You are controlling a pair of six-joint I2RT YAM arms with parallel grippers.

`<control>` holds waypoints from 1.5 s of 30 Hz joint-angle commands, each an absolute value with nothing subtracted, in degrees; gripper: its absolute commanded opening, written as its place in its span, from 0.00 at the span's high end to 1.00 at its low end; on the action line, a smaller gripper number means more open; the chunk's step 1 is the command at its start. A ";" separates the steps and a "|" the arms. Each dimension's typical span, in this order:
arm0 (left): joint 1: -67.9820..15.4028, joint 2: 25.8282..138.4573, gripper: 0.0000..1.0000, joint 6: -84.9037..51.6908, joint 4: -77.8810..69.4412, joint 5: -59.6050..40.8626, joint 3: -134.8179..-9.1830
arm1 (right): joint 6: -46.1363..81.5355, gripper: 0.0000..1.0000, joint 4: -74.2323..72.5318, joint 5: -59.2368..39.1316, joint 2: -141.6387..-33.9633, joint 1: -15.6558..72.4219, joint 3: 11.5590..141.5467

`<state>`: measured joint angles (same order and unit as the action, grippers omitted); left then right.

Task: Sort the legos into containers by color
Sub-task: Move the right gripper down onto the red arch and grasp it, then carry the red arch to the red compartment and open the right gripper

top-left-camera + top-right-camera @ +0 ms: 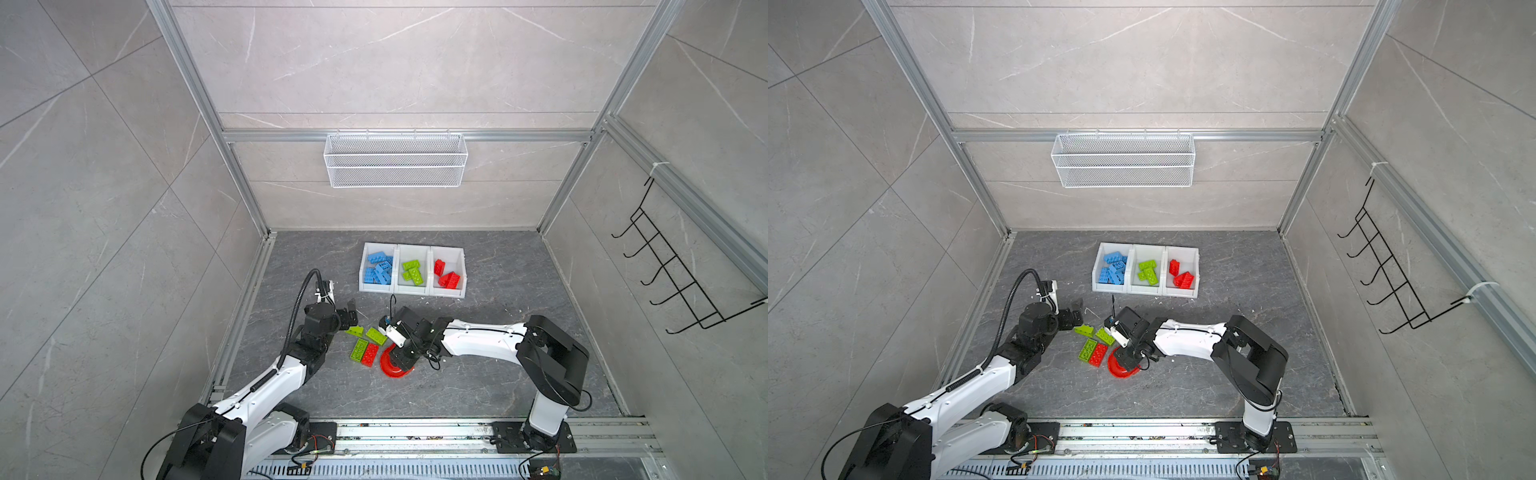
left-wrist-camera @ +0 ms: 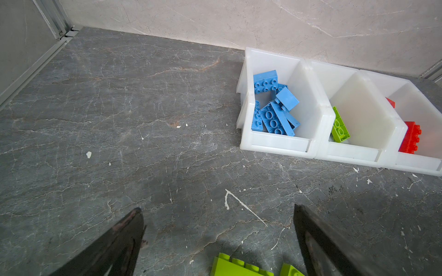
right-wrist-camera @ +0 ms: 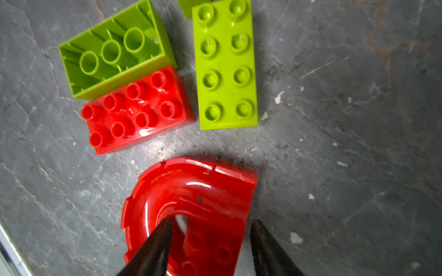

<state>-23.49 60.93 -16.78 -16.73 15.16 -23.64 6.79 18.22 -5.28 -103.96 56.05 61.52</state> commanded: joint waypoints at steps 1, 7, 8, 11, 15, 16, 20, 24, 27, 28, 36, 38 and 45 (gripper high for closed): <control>-23.26 59.89 0.00 -16.67 -18.43 16.76 -23.84 | 6.51 0.49 21.37 -1.32 -105.07 56.32 63.21; -23.26 60.38 0.00 -16.70 -18.39 16.70 -23.95 | 6.73 0.50 22.83 0.64 -106.34 56.43 64.13; -23.29 60.24 0.00 -16.70 -18.37 16.78 -23.95 | 6.75 0.52 22.93 0.77 -106.43 56.42 64.19; -23.21 60.10 0.00 -16.70 -18.29 16.81 -23.93 | 6.86 0.57 22.59 0.79 -106.53 56.43 64.07; -23.27 60.34 0.00 -16.80 -18.20 16.84 -24.03 | 6.98 0.63 21.54 1.23 -105.55 56.43 63.34; -23.27 60.46 0.00 -16.87 -18.17 16.76 -23.99 | 7.00 0.64 20.92 1.14 -105.05 56.43 62.94; -23.25 61.04 0.00 -17.05 -18.28 16.56 -24.27 | 7.36 0.70 18.62 1.66 -102.74 56.34 60.95; -23.28 61.26 0.01 -17.14 -18.28 16.07 -24.36 | 7.91 0.78 14.80 2.99 -99.06 55.70 57.80; -23.26 61.26 0.01 -17.30 -18.17 15.65 -24.45 | 8.72 0.81 11.80 2.30 -95.75 53.80 55.31; -23.24 61.26 0.01 -17.39 -18.22 15.73 -24.46 | 8.87 0.81 11.85 2.11 -94.77 52.89 55.13; -23.21 62.93 0.01 -17.18 -18.28 14.81 -25.20 | 11.79 0.81 13.63 -1.18 -86.26 40.63 56.55; -23.26 62.80 0.01 -16.91 -18.15 14.53 -25.27 | 12.44 0.81 14.31 -1.22 -86.18 37.37 58.49; -23.26 62.05 0.01 -17.17 -18.06 13.40 -25.25 | 12.31 0.83 18.93 -2.40 -92.99 27.81 71.29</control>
<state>-23.49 62.92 -16.80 -16.71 14.59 -23.64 11.14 15.75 -1.08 -89.91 30.04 65.93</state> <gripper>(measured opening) 0.990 0.346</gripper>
